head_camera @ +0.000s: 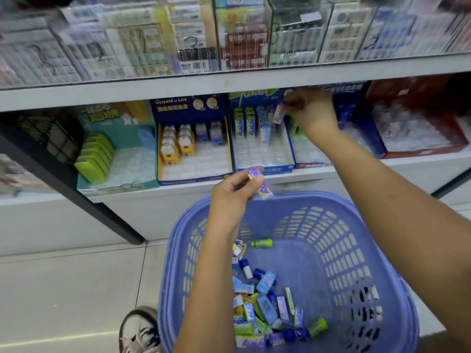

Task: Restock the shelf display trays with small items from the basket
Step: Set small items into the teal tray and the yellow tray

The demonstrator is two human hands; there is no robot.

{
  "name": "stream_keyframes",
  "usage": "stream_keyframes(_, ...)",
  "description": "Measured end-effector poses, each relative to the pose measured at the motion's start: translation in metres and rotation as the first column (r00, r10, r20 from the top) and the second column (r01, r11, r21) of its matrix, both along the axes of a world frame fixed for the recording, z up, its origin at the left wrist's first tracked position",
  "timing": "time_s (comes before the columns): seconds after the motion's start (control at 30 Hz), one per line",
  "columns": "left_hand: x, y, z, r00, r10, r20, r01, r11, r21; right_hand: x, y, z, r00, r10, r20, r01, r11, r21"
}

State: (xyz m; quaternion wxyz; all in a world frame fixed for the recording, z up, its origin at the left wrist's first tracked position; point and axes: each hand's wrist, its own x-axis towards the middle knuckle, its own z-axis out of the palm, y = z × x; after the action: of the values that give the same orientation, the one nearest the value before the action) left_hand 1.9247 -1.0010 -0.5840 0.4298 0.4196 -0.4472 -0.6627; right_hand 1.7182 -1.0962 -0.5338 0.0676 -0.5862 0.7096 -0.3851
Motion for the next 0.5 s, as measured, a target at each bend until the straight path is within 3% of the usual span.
stream_keyframes(0.13,-0.007,0.000,0.003,0.997,-0.021,-0.069,0.026,0.997,0.073,-0.005,-0.023,-0.010,0.990,0.062,-0.126,-0.043,0.988,0.146)
stream_keyframes(0.23,-0.010,-0.003,0.004,1.000,-0.009,0.004,0.009,0.999,0.038,-0.007,-0.029,-0.010,0.987,0.085,-0.140,-0.062,0.985,0.160)
stream_keyframes(0.5,-0.014,-0.009,0.001,0.999,-0.004,0.042,0.003,0.999,0.032,-0.014,-0.030,-0.003,0.987,0.160,-0.023,-0.152,0.965,0.214)
